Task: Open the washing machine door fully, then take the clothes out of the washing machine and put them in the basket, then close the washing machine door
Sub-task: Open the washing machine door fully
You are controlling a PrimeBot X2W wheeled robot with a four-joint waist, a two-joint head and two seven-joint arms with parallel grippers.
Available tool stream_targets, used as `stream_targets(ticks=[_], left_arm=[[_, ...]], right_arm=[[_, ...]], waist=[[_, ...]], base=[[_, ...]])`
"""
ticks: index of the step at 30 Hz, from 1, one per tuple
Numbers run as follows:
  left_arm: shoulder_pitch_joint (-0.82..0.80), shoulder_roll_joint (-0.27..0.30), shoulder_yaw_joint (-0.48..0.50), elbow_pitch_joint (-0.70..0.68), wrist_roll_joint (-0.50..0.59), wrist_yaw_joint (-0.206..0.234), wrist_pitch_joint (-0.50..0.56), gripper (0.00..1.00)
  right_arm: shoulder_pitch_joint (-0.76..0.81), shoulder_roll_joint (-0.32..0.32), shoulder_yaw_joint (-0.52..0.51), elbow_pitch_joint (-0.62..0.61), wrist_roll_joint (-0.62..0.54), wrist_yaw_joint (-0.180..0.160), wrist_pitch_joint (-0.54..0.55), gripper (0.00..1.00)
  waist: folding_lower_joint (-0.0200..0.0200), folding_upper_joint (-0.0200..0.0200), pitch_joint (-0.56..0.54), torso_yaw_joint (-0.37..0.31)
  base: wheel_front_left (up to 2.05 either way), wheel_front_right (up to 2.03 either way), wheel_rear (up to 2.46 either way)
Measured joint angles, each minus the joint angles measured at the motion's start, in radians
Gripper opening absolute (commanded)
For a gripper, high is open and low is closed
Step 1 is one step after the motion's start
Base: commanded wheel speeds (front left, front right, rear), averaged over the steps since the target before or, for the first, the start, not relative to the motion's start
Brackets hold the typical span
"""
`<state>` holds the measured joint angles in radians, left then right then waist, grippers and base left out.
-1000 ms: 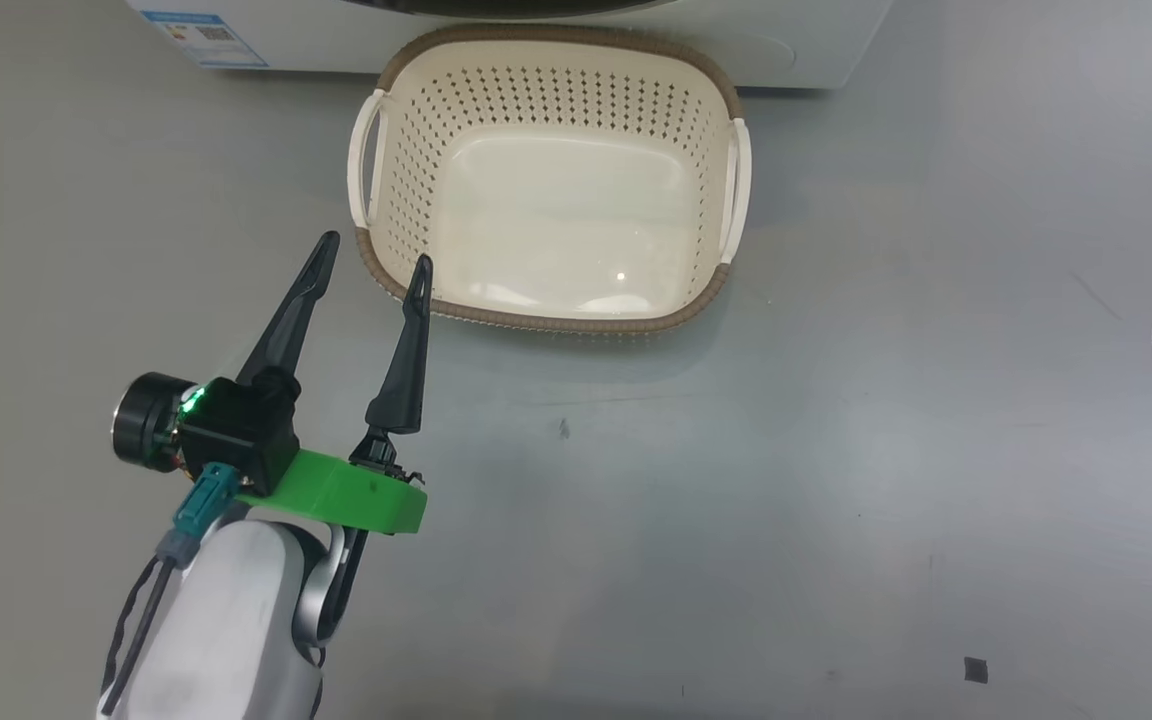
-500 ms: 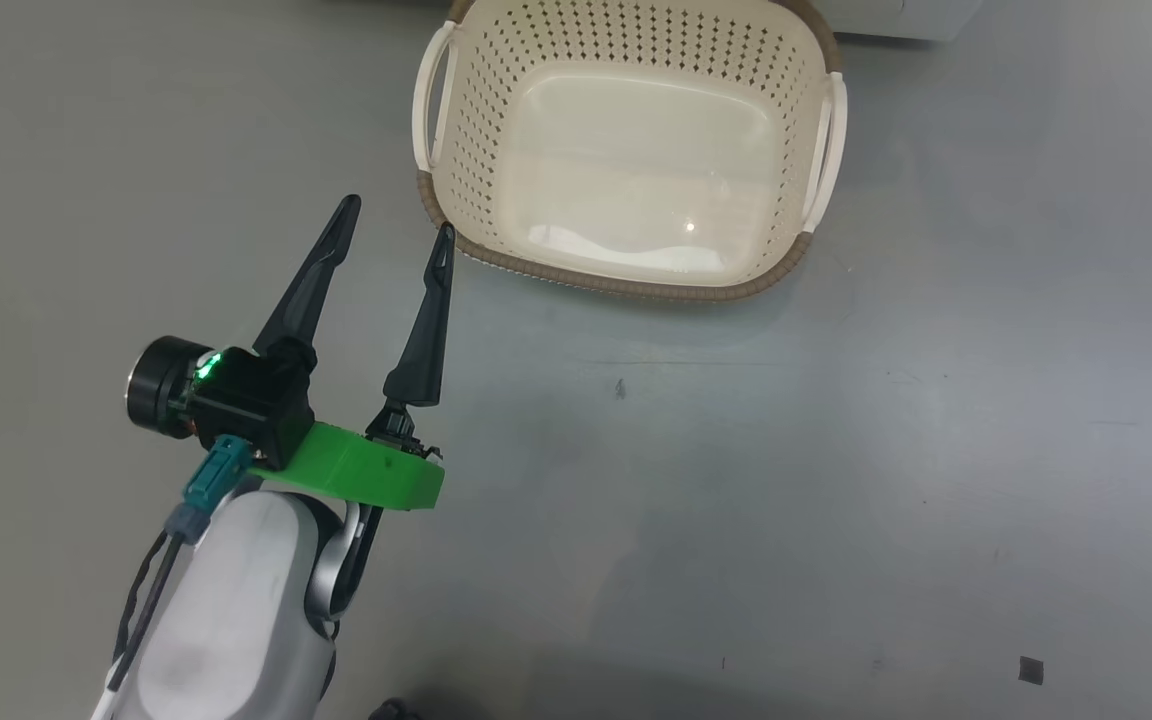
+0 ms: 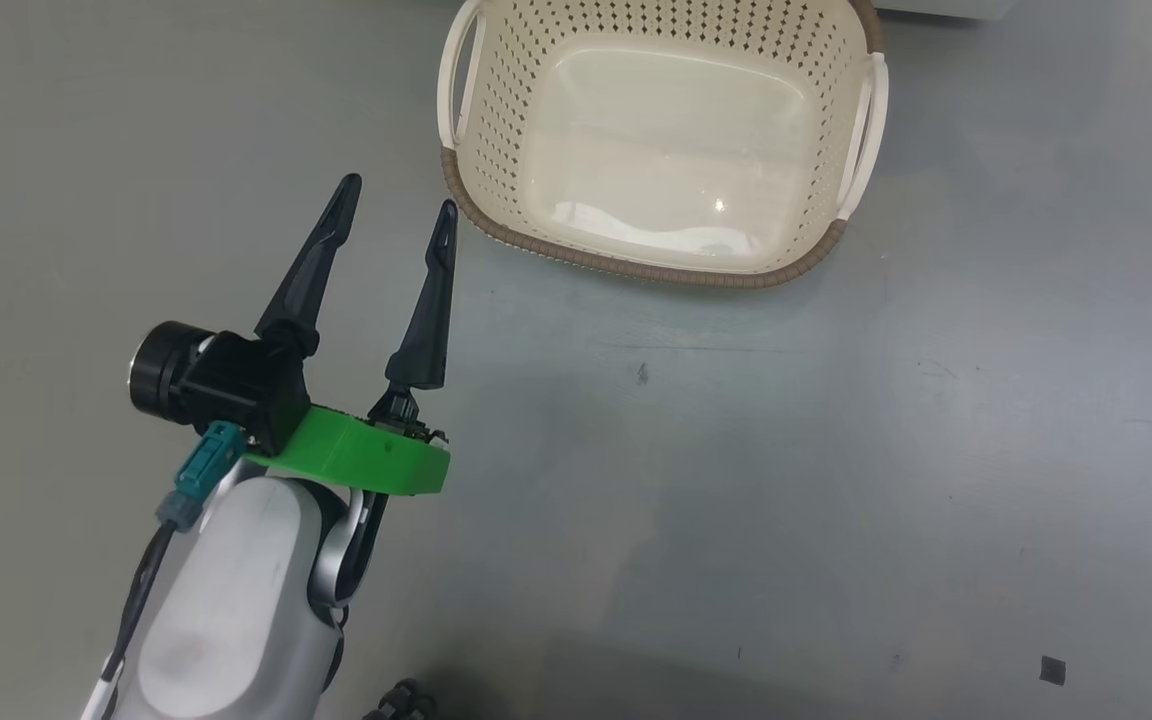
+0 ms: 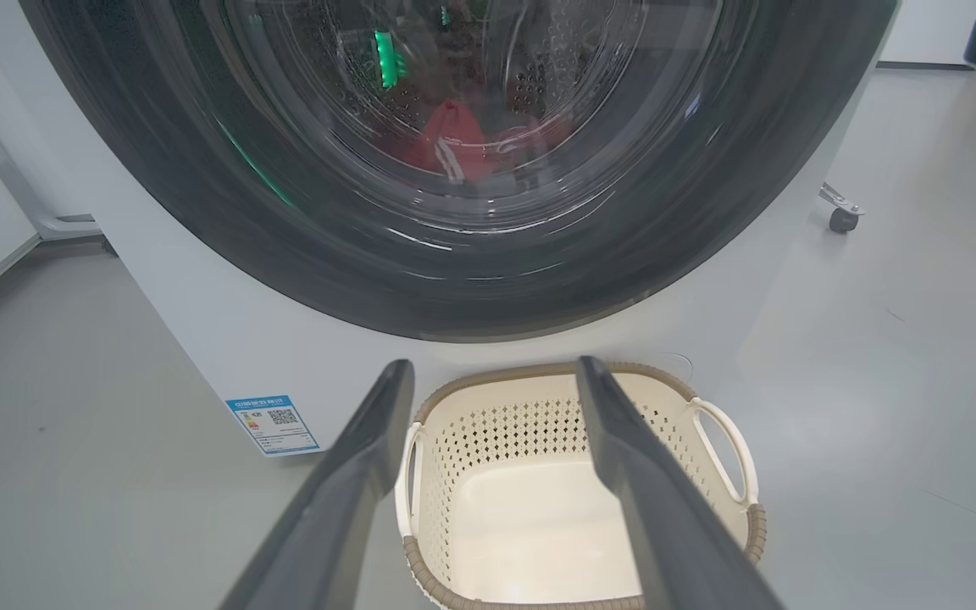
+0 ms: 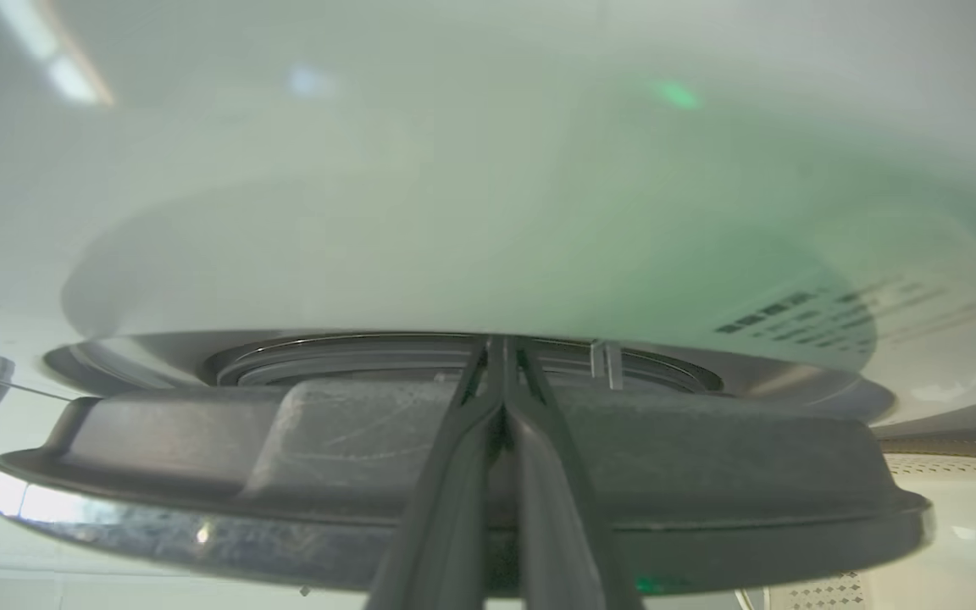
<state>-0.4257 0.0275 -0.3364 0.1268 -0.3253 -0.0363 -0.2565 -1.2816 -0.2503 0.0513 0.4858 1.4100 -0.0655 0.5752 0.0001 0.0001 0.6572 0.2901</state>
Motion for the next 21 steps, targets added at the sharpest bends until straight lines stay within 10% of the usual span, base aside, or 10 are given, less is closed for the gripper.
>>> stream_targets(ticks=[21], left_arm=[[-0.009, -0.001, -0.017, 0.001, -0.007, 0.014, 0.000, 1.00]], right_arm=[[-0.008, -0.040, 0.011, 0.085, 0.110, 0.003, 0.229, 0.00]], waist=[[0.0000, 0.0000, -0.009, -0.012]], base=[[0.00, 0.00, 0.00]])
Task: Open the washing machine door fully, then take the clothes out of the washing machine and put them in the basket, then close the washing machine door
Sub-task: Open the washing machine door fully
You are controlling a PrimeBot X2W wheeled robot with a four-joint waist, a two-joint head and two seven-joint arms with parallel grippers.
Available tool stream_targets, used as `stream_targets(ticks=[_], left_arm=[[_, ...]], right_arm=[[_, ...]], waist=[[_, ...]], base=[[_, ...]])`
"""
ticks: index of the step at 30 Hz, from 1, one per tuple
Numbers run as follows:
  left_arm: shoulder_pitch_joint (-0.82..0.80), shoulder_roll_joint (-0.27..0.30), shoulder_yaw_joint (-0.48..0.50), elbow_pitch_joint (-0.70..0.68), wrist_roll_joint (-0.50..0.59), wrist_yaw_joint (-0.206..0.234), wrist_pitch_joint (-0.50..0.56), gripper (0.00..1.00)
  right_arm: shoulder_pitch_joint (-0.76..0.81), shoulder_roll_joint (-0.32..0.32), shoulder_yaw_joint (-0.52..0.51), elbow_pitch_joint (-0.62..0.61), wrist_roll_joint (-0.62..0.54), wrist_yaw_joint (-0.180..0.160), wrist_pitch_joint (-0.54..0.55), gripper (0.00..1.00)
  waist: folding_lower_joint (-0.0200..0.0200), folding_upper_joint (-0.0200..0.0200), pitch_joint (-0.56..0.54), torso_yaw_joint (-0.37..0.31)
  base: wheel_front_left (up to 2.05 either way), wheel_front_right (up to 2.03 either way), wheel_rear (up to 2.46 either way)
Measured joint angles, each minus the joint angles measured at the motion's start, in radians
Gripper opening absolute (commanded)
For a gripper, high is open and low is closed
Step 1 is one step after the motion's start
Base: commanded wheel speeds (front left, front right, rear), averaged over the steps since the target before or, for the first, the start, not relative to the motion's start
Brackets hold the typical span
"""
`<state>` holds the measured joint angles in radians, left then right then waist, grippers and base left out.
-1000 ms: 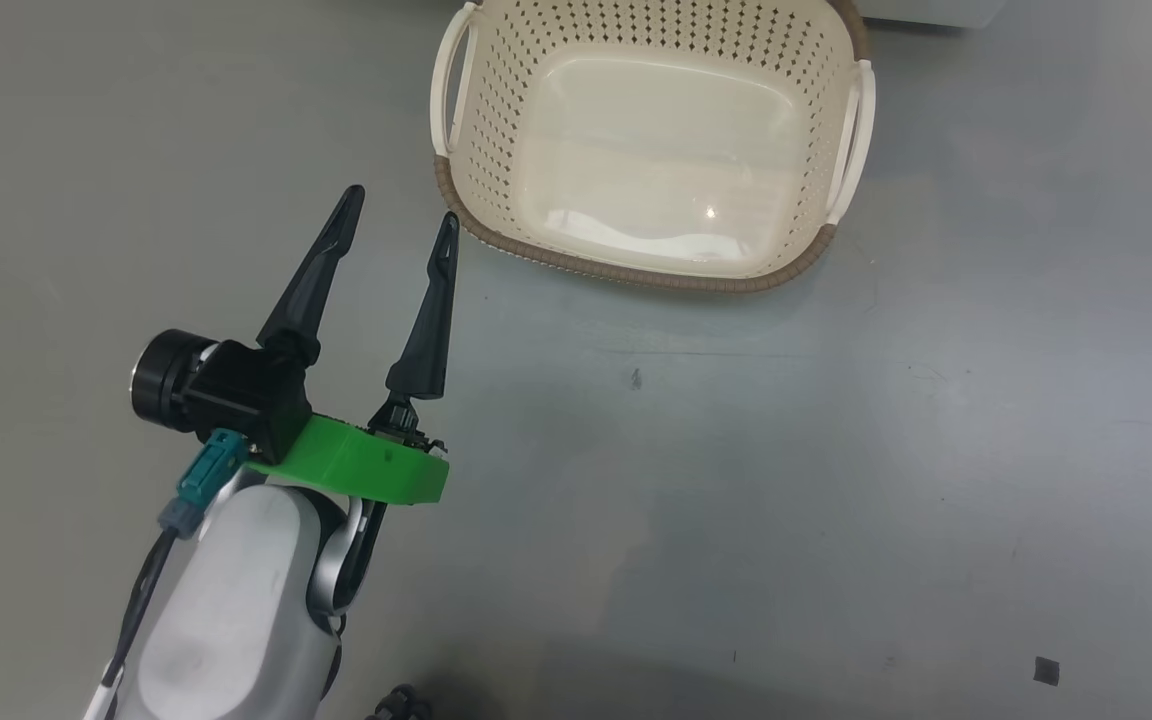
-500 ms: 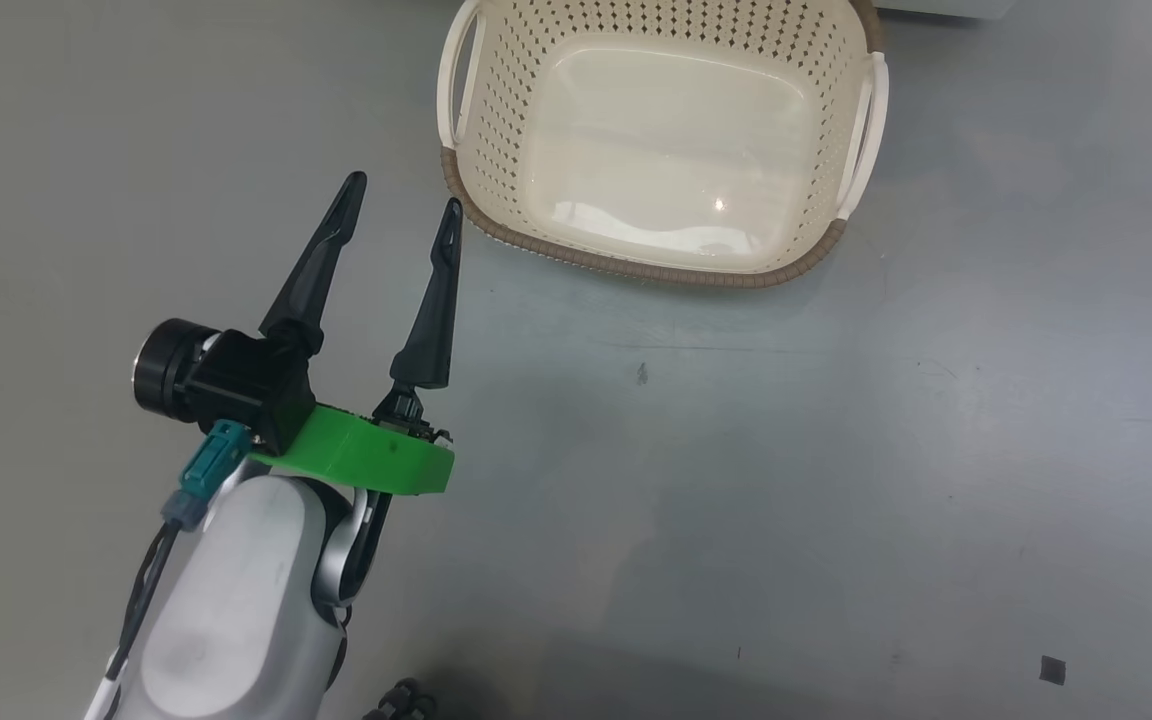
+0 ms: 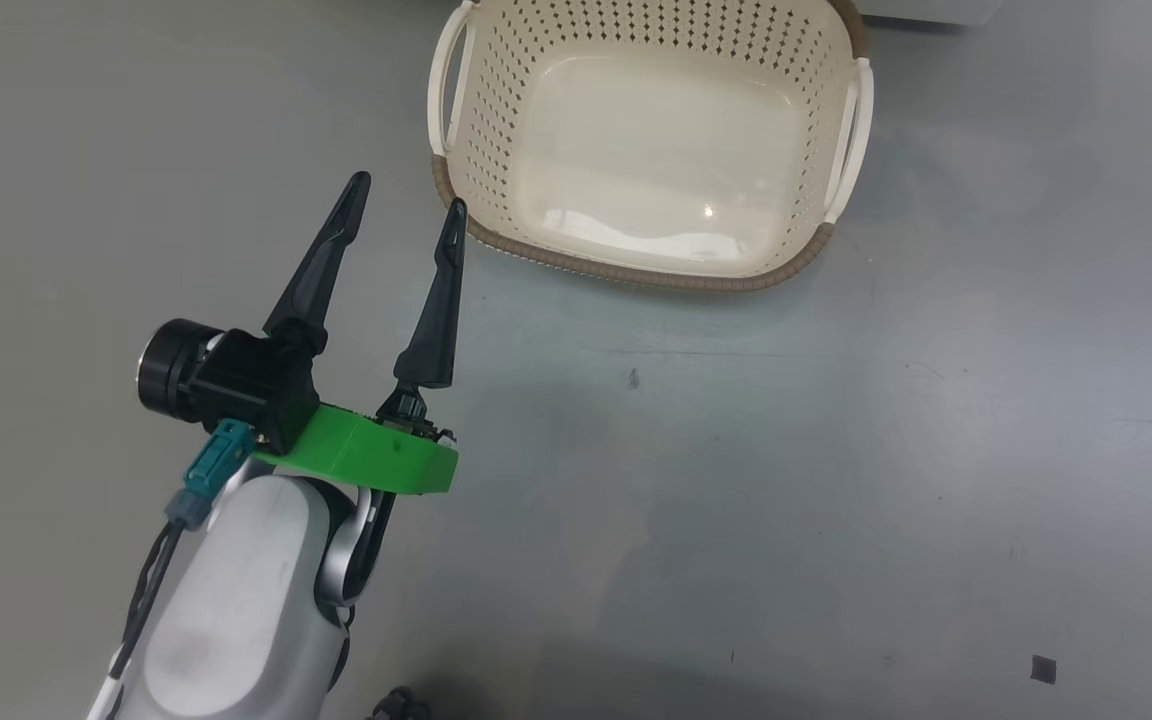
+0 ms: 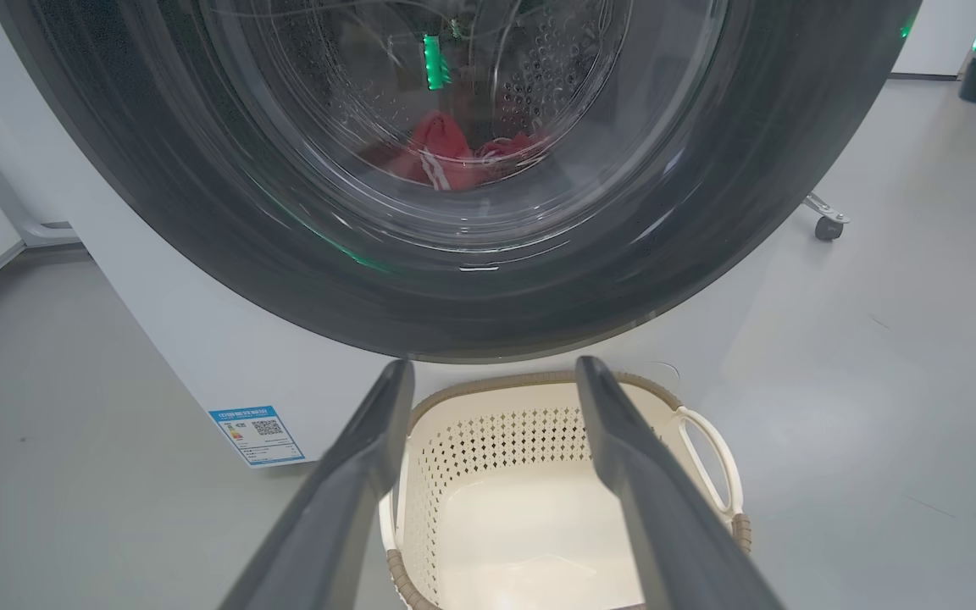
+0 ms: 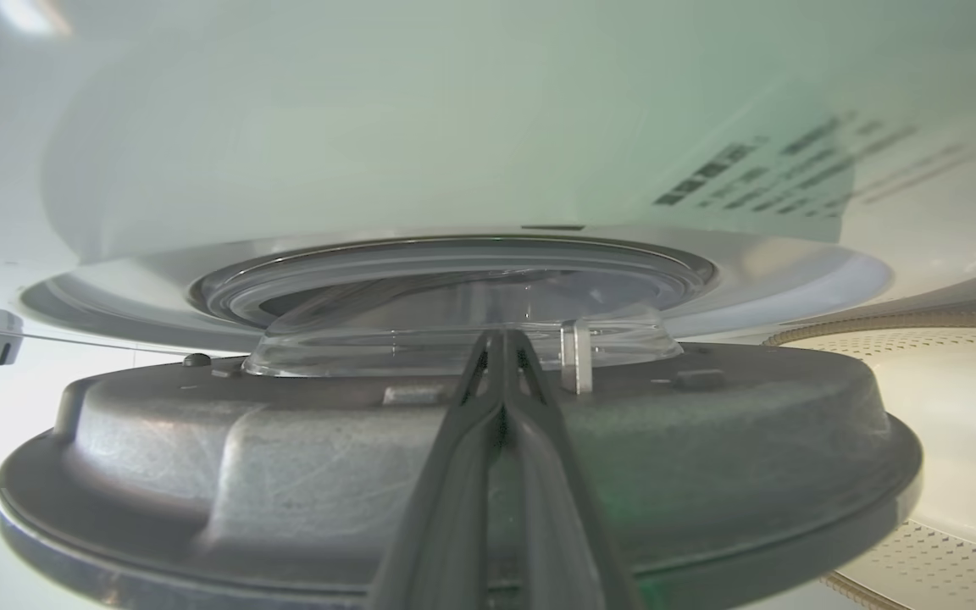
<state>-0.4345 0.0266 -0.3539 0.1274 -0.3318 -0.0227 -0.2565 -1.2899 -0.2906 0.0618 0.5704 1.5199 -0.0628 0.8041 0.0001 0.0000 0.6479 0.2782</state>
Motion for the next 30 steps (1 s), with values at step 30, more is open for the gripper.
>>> stream_targets(ticks=[30], left_arm=[[0.042, 0.000, 0.010, 0.063, 0.017, 0.003, 0.000, 1.00]], right_arm=[[0.230, 0.059, 0.036, 0.040, 0.072, 0.134, 0.127, 0.00]], waist=[[-0.0001, 0.0000, -0.136, -0.053]], base=[[0.00, 0.00, 0.00]])
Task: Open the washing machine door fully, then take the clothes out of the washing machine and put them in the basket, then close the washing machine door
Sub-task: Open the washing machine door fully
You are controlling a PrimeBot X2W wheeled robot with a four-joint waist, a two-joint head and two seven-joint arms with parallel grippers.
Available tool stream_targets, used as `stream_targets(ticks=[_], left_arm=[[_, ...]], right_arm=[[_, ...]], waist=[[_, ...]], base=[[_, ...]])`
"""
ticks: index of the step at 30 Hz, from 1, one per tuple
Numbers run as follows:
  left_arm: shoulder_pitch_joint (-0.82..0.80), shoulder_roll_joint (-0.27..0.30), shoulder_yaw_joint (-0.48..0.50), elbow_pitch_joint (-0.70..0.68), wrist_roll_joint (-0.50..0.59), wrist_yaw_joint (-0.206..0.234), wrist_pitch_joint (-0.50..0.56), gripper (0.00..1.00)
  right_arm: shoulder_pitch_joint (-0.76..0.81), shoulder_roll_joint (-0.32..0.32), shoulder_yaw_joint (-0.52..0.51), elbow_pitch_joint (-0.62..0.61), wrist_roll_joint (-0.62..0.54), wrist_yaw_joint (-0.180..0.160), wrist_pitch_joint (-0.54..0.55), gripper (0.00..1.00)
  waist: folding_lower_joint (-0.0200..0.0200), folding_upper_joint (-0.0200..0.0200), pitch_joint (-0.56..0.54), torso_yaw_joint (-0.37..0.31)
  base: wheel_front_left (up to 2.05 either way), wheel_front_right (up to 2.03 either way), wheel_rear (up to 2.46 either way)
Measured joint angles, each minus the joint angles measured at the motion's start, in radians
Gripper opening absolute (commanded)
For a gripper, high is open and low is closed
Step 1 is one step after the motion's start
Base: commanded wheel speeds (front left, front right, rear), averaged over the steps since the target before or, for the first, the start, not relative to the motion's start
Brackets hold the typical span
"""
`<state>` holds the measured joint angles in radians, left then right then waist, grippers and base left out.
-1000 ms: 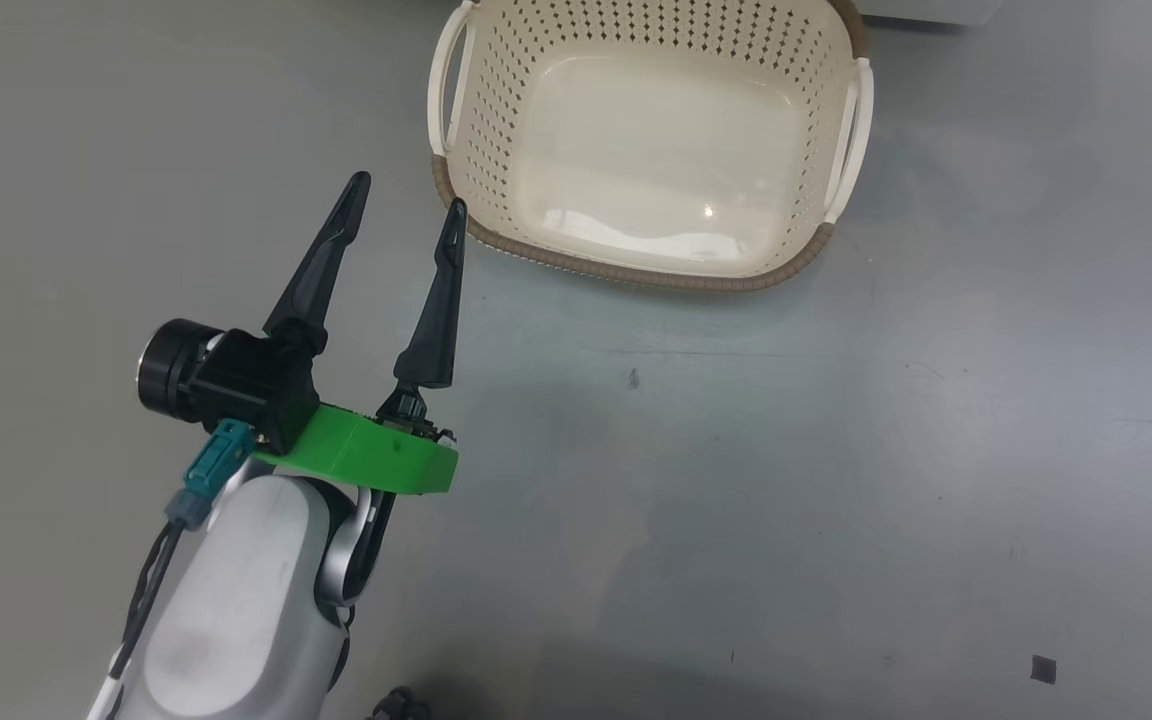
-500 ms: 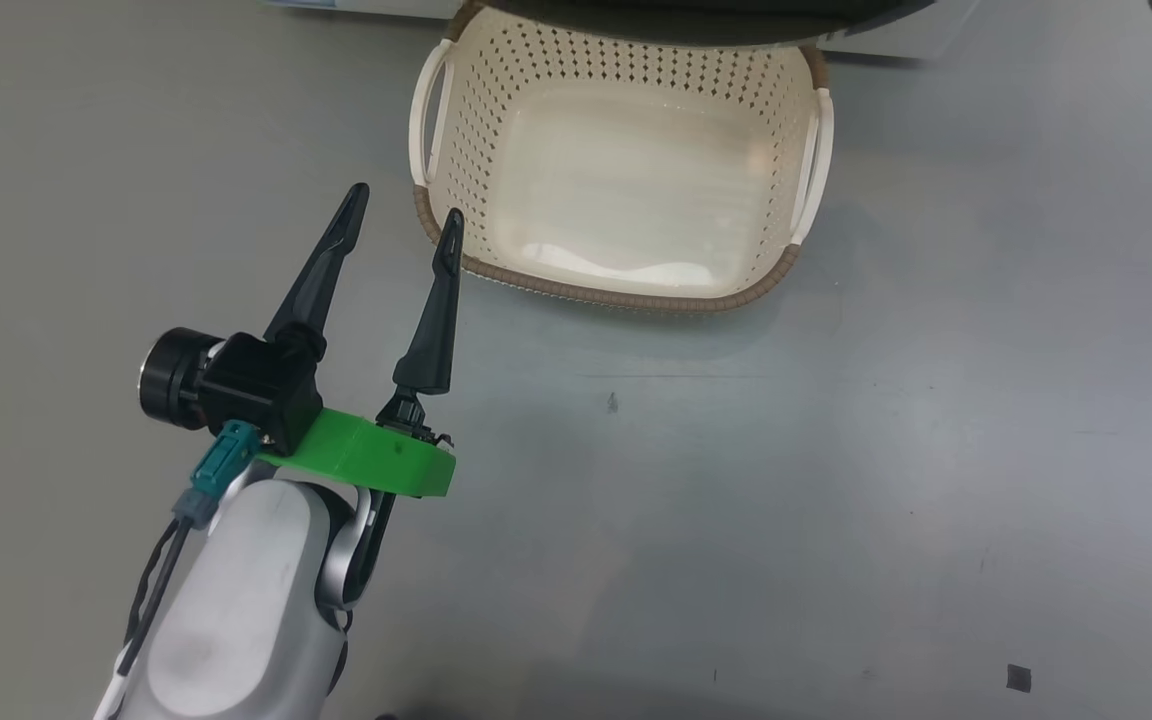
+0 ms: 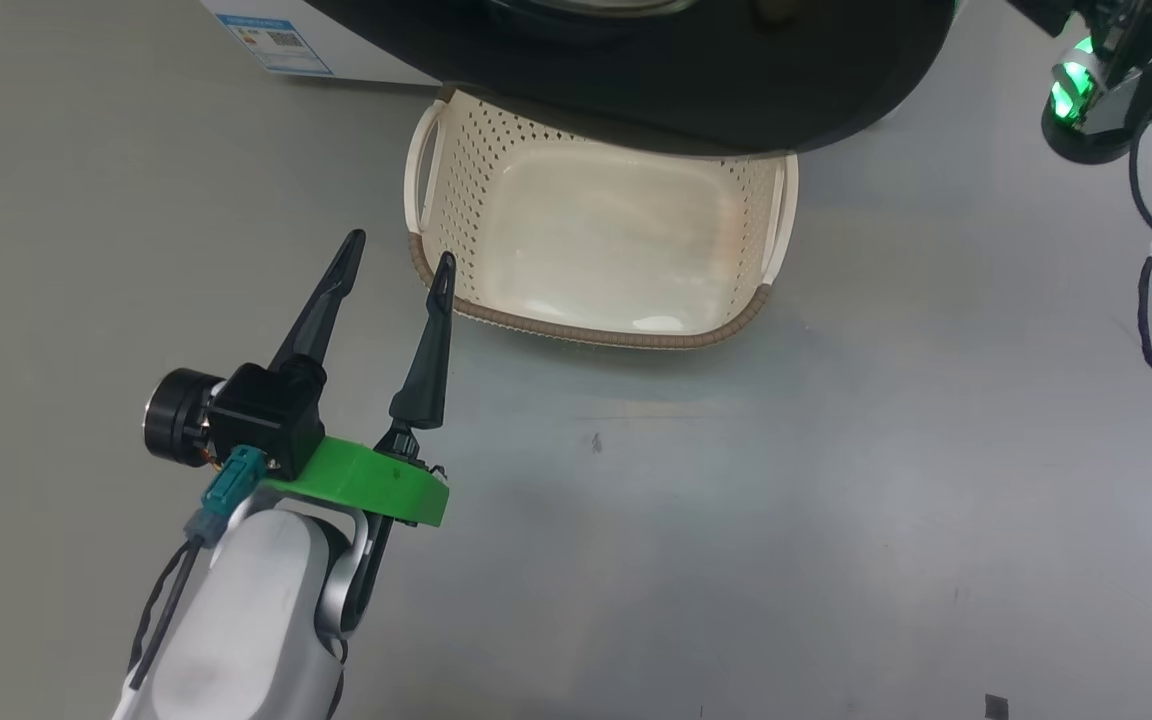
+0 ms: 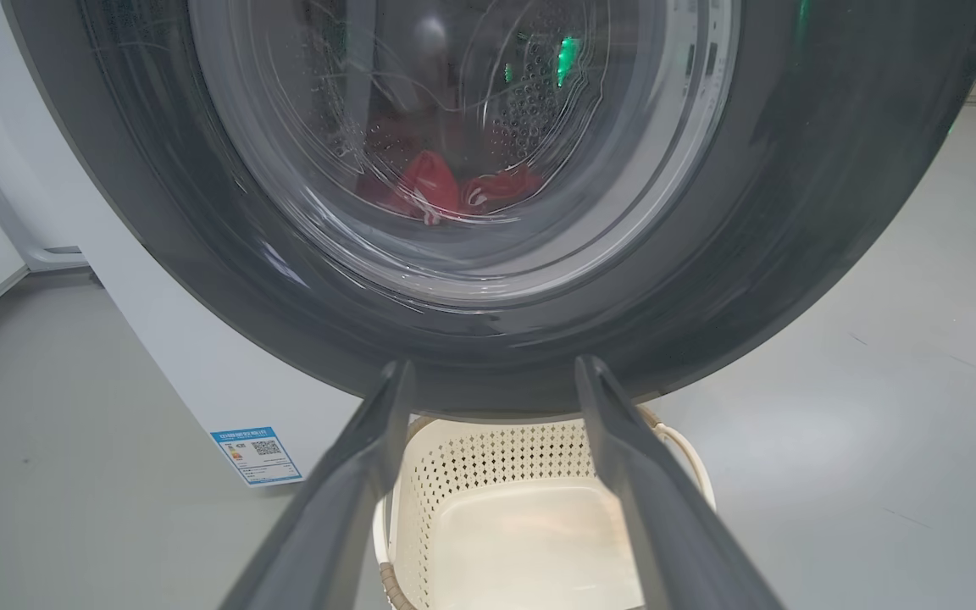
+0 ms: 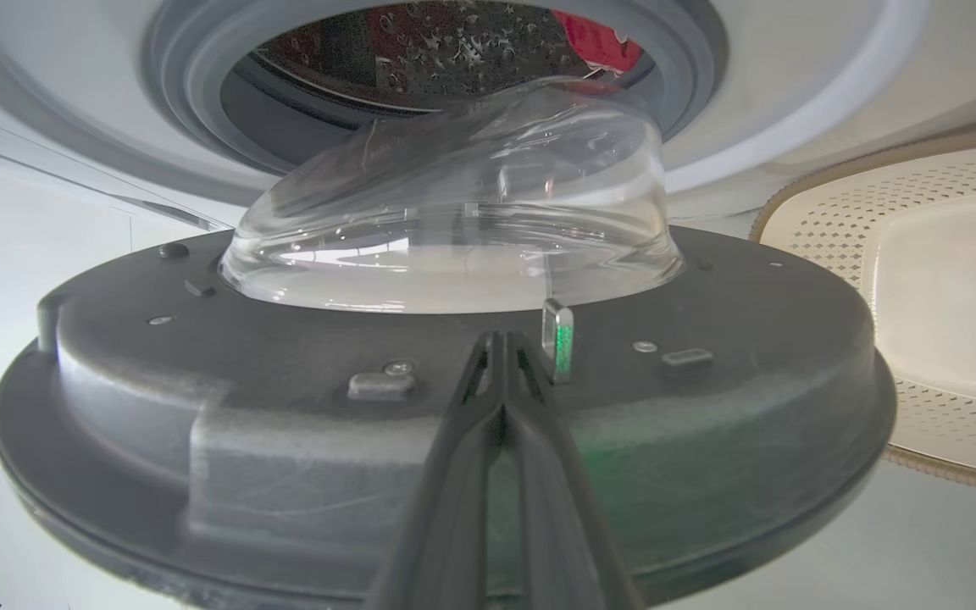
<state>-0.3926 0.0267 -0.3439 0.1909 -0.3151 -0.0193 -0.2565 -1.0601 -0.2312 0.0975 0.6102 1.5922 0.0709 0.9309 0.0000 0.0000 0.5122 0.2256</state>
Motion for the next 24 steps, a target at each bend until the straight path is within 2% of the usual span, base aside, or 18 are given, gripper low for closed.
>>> stream_targets(ticks=[8, 24], left_arm=[[0.028, 0.000, 0.007, 0.025, 0.000, 0.000, 0.000, 1.00], [0.110, 0.001, 0.015, 0.066, 0.000, 0.000, 0.000, 1.00]], right_arm=[[0.071, 0.033, 0.021, 0.011, 0.000, 0.023, 0.007, 0.00], [0.220, 0.105, 0.064, 0.015, 0.002, 0.041, 0.025, 0.00]], waist=[[0.0000, 0.0000, -0.062, -0.006], [0.0000, 0.0000, -0.203, 0.003]], base=[[0.00, 0.00, 0.00], [0.00, 0.00, 0.00]])
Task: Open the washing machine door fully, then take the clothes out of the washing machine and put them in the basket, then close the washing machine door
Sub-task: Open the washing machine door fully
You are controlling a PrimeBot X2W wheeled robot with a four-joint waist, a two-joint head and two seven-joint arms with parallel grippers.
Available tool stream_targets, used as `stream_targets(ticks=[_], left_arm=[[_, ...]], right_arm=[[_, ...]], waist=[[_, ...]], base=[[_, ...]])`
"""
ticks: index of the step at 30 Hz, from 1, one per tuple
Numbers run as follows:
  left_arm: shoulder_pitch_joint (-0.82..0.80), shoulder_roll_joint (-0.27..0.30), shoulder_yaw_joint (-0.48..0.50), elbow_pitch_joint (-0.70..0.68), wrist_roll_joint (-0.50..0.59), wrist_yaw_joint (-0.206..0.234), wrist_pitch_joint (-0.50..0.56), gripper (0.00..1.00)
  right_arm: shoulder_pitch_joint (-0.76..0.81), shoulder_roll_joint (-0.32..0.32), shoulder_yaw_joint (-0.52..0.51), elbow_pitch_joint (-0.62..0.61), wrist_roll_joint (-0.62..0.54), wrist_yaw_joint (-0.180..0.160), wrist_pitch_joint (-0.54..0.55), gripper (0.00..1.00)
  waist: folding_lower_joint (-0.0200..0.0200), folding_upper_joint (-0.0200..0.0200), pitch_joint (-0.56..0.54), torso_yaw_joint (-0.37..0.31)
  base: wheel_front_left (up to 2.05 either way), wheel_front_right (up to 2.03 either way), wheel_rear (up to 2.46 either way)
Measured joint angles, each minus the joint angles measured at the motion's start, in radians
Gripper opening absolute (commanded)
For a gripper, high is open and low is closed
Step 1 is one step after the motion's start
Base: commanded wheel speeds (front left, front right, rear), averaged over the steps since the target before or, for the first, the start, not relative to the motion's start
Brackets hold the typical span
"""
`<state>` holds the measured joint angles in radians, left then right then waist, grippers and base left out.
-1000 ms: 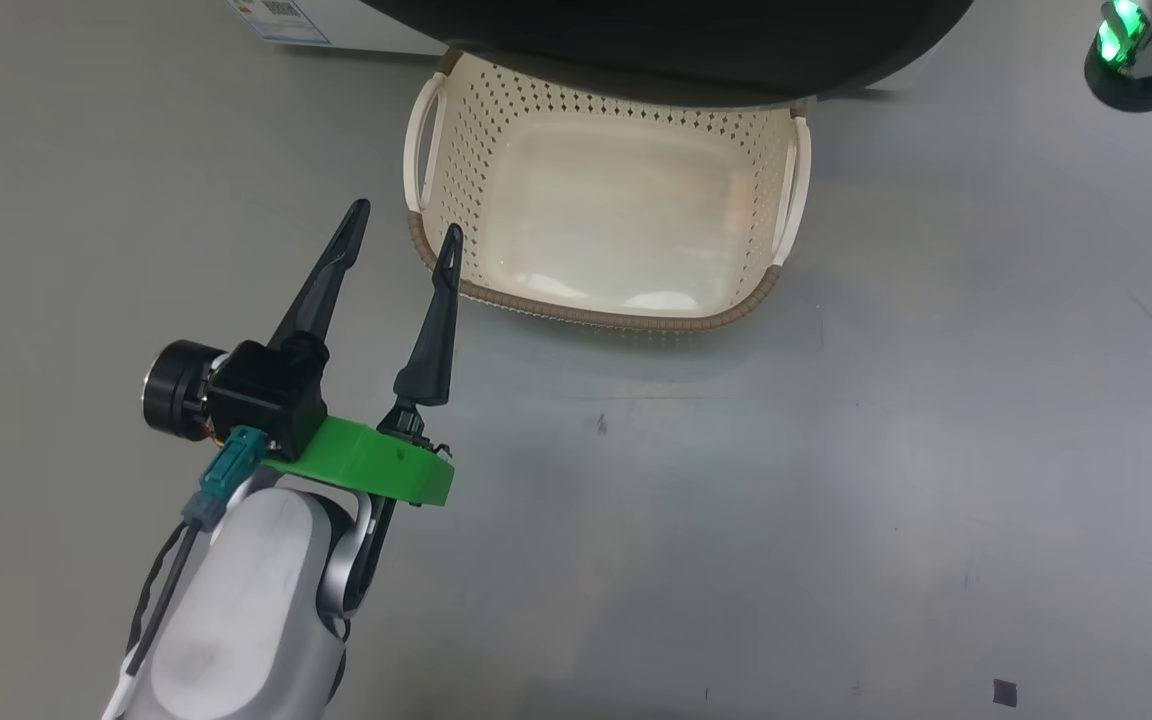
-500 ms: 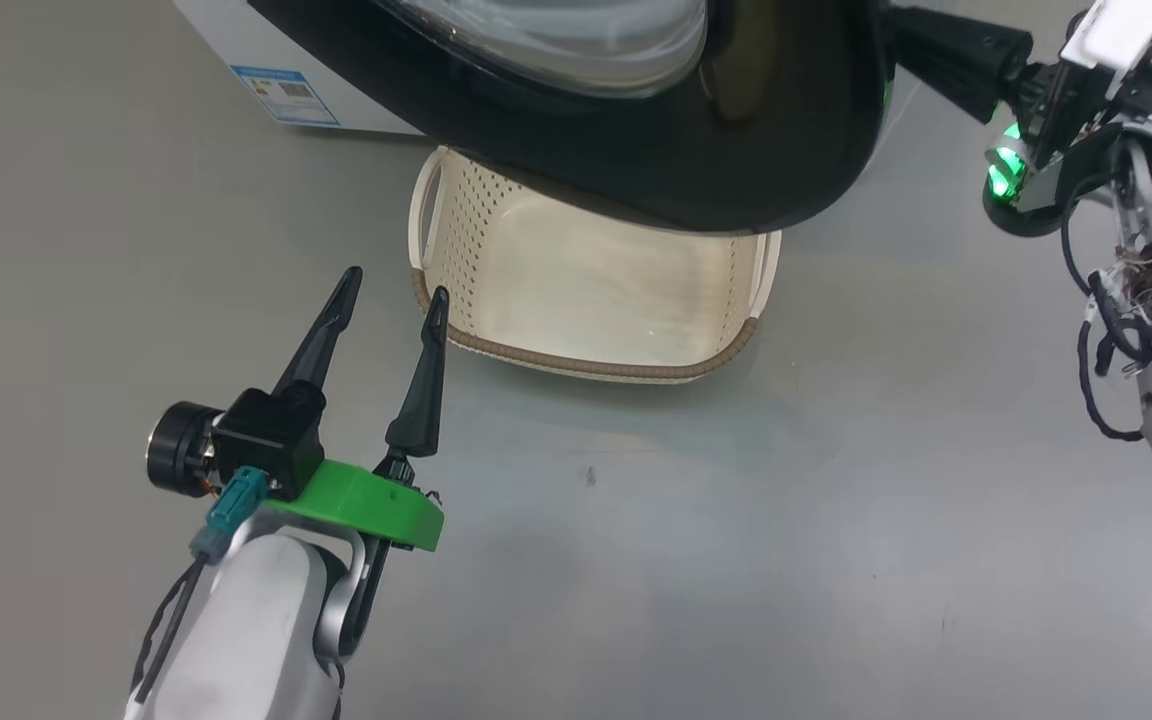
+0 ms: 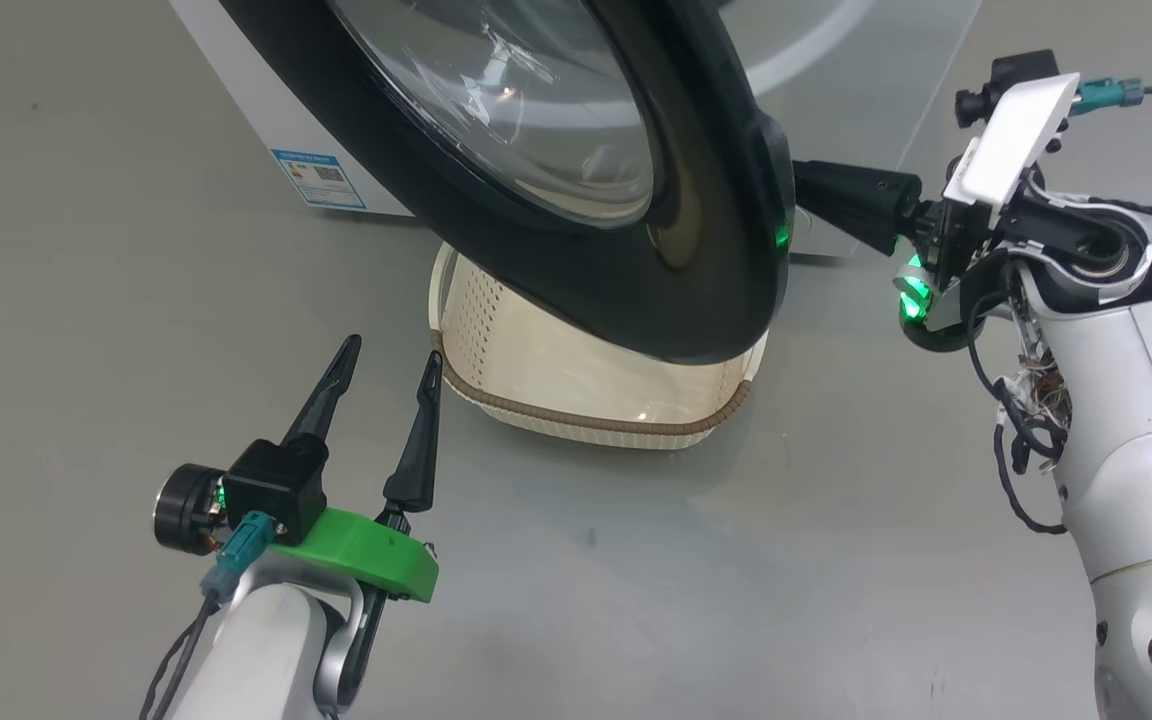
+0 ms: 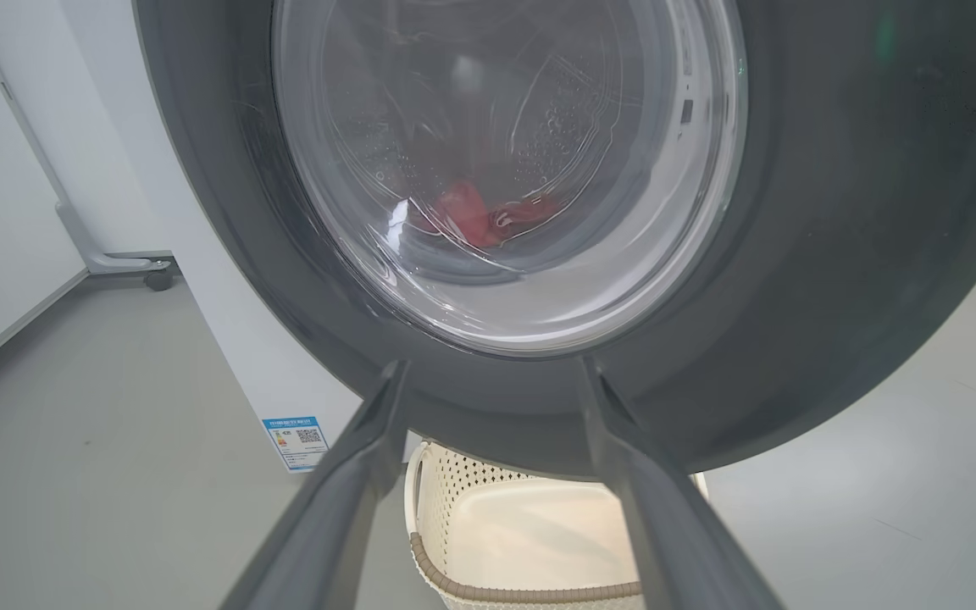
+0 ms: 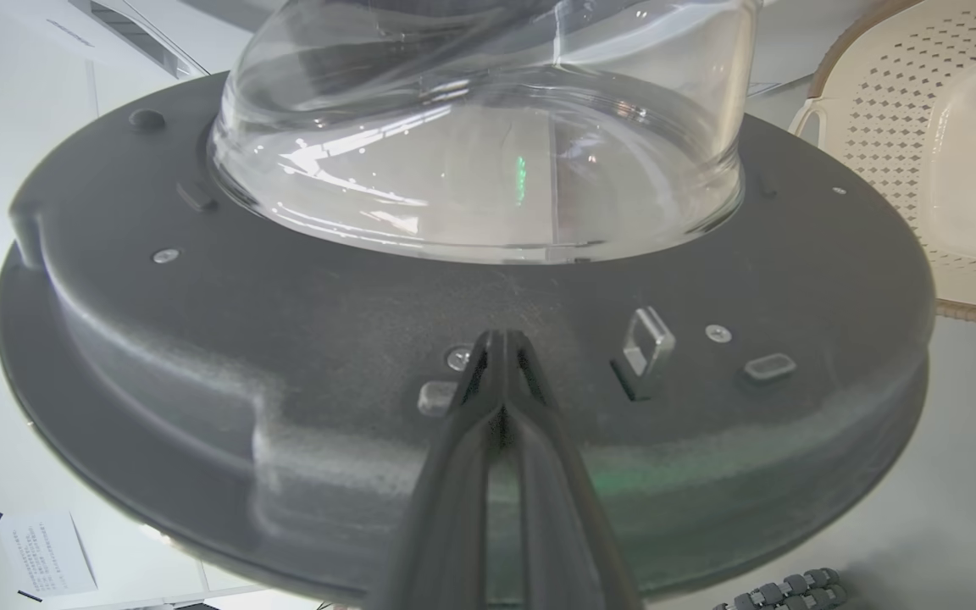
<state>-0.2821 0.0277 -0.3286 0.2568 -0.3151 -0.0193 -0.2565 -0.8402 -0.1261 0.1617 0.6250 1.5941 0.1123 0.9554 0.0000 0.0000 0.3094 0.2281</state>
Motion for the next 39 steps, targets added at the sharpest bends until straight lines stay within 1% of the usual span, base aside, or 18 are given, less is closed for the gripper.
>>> stream_targets(ticks=[13, 27, 29, 37, 39], left_arm=[[0.036, 0.001, 0.000, 0.018, 0.000, 0.000, 0.000, 1.00], [0.082, 0.002, 0.000, 0.031, 0.000, 0.000, 0.000, 1.00], [0.089, 0.002, 0.000, 0.034, 0.000, 0.000, 0.000, 1.00], [0.100, 0.003, 0.000, 0.034, 0.000, 0.000, 0.000, 1.00], [0.102, 0.003, 0.002, 0.034, 0.000, 0.000, 0.000, 1.00]], right_arm=[[0.101, 0.032, 0.029, -0.003, -0.002, 0.001, -0.021, 0.00], [0.202, 0.052, 0.069, -0.031, 0.019, 0.004, -0.055, 0.00], [0.223, 0.057, 0.079, -0.036, 0.031, 0.009, -0.062, 0.00], [0.276, 0.060, 0.121, -0.055, 0.057, 0.010, -0.083, 0.00], [0.286, 0.058, 0.143, -0.066, 0.087, 0.009, -0.090, 0.00]], waist=[[0.0000, 0.0000, -0.079, 0.046], [0.0000, 0.0000, -0.144, 0.128], [0.0000, 0.0000, -0.155, 0.146], [0.0000, 0.0000, -0.176, 0.195], [0.0000, 0.0000, -0.180, 0.206]], base=[[0.00, 0.00, 0.00], [0.00, 0.00, 0.00], [0.00, 0.00, 0.00], [0.00, 0.00, 0.00], [0.00, 0.00, 0.00]])
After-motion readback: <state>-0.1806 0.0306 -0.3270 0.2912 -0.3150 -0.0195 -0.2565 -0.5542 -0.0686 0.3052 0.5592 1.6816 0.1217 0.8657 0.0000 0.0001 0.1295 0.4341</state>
